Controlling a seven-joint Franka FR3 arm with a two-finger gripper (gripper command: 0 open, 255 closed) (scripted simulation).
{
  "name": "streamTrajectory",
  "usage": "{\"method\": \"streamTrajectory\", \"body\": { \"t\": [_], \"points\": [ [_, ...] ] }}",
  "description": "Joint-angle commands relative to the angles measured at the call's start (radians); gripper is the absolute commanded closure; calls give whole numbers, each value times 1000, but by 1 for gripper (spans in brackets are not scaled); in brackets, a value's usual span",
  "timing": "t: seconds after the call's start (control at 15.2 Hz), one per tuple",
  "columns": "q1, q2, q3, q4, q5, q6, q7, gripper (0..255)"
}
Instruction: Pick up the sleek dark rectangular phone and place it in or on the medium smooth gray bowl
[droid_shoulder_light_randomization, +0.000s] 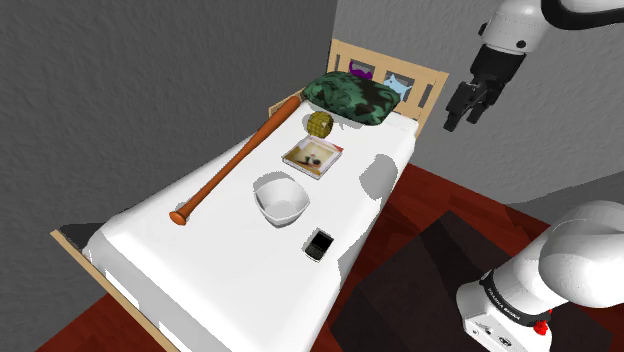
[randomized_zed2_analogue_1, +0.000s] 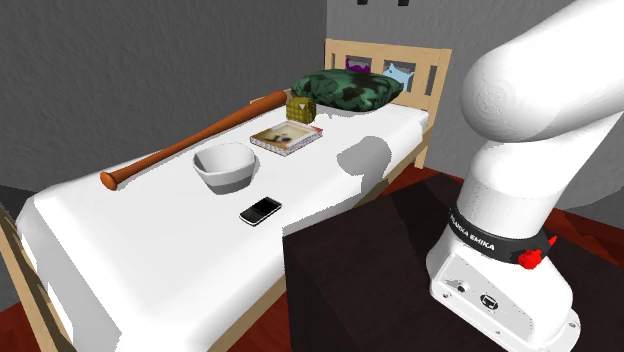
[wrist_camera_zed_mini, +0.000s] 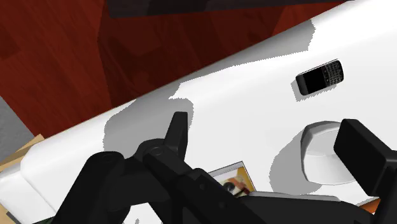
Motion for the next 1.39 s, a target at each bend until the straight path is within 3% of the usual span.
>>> {"method": "streamTrajectory", "body": {
  "t": [0.0,0.66,1.32],
  "points": [
    [0,0,0,0,0,0,0,0],
    [1,13,173,-278,140,313,329,0],
    [12,280,381,-385,276,720,661,0]
  ]
}}
